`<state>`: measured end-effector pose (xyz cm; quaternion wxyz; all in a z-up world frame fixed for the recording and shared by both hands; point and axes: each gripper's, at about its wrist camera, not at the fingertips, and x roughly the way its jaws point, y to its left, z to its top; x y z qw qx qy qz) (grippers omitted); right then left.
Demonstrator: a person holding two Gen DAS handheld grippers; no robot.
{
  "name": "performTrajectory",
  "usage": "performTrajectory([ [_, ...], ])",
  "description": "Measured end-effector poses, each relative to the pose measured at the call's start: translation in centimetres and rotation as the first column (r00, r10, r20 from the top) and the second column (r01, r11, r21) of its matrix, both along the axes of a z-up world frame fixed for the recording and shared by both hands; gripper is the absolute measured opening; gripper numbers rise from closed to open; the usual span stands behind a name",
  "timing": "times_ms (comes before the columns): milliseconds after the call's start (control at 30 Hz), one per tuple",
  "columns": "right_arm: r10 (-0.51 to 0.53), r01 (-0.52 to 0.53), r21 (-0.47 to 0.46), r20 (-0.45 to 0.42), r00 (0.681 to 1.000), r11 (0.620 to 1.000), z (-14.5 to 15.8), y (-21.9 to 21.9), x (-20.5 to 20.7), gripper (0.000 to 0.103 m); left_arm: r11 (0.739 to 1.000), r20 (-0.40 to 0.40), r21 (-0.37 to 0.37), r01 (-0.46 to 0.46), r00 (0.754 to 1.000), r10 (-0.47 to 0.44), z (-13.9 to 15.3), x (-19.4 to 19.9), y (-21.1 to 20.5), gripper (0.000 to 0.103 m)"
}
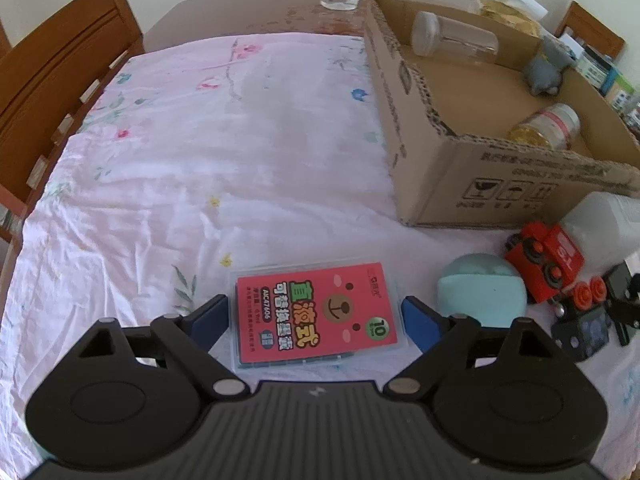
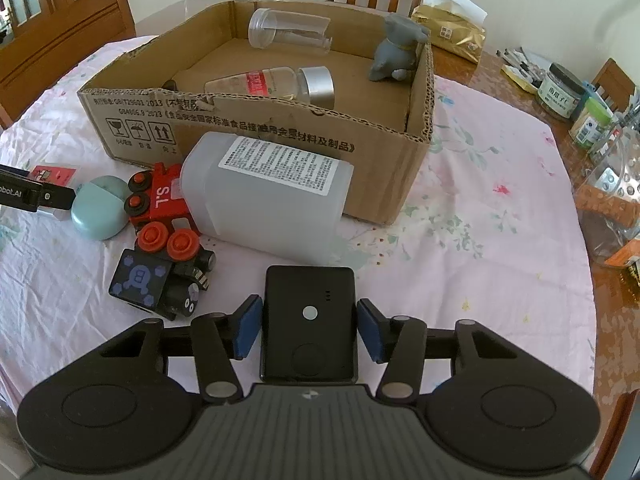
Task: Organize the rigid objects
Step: 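Close the left gripper on the pink card pack while the right gripper closes on the power bank, then lift the card pack and power bank over the cardboard box with both grippers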
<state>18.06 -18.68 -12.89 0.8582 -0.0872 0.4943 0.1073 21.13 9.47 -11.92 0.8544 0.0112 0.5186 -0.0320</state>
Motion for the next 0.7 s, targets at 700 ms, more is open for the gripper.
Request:
performTrajectory([
  [700,0.085,-0.085,-0.028,0.027,0.996,0.996,2.9,-0.6,-0.4,0.057,0.976,0.039,0.015,0.217,0.975,-0.218,4.5,-1.0,-1.1,0.091],
])
